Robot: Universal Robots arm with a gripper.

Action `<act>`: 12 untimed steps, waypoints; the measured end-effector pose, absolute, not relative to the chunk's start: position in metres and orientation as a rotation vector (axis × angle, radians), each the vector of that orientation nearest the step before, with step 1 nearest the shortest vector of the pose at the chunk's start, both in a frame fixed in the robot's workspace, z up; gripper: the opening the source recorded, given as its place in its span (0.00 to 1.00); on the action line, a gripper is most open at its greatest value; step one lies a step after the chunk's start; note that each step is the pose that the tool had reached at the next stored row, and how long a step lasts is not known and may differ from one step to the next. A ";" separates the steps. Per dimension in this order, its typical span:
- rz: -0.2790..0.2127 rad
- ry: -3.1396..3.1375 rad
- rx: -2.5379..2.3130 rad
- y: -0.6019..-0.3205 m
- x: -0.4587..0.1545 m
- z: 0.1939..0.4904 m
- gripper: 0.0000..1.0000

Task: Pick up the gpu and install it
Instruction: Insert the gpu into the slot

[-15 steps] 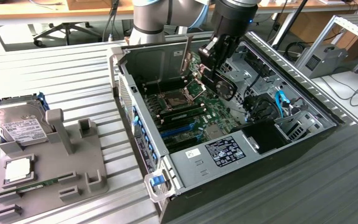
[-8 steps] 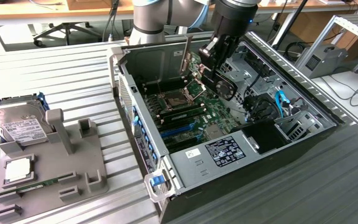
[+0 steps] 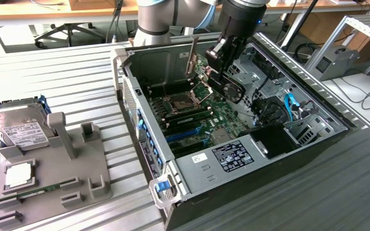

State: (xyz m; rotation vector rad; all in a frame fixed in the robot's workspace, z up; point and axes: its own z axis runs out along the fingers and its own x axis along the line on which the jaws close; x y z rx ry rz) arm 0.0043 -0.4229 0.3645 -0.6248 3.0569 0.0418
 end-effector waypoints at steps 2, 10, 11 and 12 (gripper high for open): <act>0.042 3.055 -0.635 -0.423 0.004 0.364 0.26; 0.042 3.049 -0.662 -0.423 0.004 0.364 0.26; 0.042 3.049 -0.665 -0.423 0.004 0.364 0.26; 0.042 3.048 -0.669 -0.423 0.004 0.364 0.26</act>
